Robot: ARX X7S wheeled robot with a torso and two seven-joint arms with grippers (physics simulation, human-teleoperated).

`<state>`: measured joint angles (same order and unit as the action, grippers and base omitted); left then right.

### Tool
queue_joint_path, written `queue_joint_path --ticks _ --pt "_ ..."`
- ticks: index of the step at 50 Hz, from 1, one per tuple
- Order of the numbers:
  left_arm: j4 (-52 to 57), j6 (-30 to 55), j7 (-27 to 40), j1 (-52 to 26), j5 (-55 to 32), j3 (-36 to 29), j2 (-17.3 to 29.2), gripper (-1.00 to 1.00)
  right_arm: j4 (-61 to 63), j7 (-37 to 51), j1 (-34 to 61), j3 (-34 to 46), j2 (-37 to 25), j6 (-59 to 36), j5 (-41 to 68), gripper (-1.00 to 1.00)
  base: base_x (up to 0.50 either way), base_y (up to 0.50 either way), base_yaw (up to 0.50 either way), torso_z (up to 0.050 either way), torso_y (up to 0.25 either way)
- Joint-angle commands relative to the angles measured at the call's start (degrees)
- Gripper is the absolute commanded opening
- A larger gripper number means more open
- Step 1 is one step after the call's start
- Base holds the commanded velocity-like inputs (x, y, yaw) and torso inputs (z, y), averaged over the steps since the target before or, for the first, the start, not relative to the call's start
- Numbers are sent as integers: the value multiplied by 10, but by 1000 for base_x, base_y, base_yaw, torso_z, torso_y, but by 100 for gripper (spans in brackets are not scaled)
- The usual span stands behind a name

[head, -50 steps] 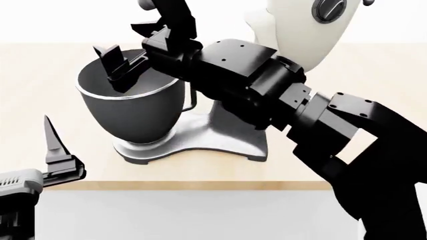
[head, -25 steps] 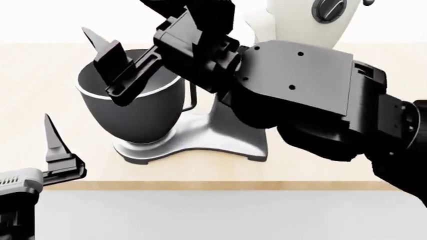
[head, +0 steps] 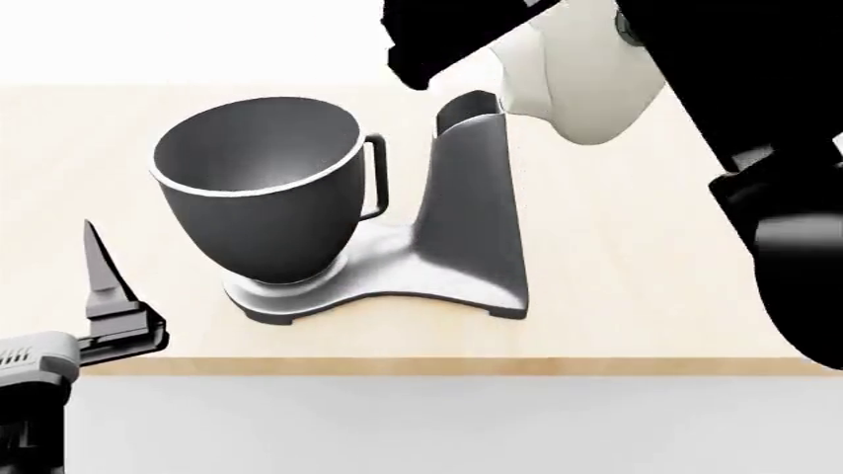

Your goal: Place the cheese in the stand mixer bowl.

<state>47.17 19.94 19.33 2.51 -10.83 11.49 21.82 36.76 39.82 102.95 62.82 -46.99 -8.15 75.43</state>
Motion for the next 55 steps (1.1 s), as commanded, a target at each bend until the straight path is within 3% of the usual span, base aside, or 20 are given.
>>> queue_joint_path --ticks 1,8,22,24,31,34,37,39,45,55 --pt "10 7 3 -3 -3 2 4 100 99 126 19 -70 -123 31 14 100 0 0 0 0 0" --pt "25 14 4 -4 -12 10 8 100 132 184 4 -98 -180 66 17 100 0 0 0 0 0" --pt "125 56 22 6 -46 79 34 100 116 215 -77 -114 -205 174 -17 100 0 0 0 0 0" --pt "128 36 70 22 -77 84 77 100 115 215 -85 -114 -206 184 -22 100 0 0 0 0 0" --pt "128 -119 351 173 -183 98 334 100 113 208 -109 -116 -205 215 -35 100 0 0 0 0 0" --pt "128 -193 447 286 -189 155 424 100 116 205 -109 -117 -205 214 -34 100 0 0 0 0 0" --pt "128 -237 510 388 -185 218 481 100 117 205 -104 -118 -205 209 -30 100 0 0 0 0 0" --pt "128 -250 523 422 -185 246 491 100 118 206 -101 -120 -205 207 -28 100 0 0 0 0 0" --pt "128 -247 484 424 -200 300 462 100 128 213 -66 -133 -212 183 0 100 0 0 0 0 0" --pt "128 -239 462 424 -225 354 451 100 120 211 -13 -148 -211 144 44 100 0 0 0 0 0"
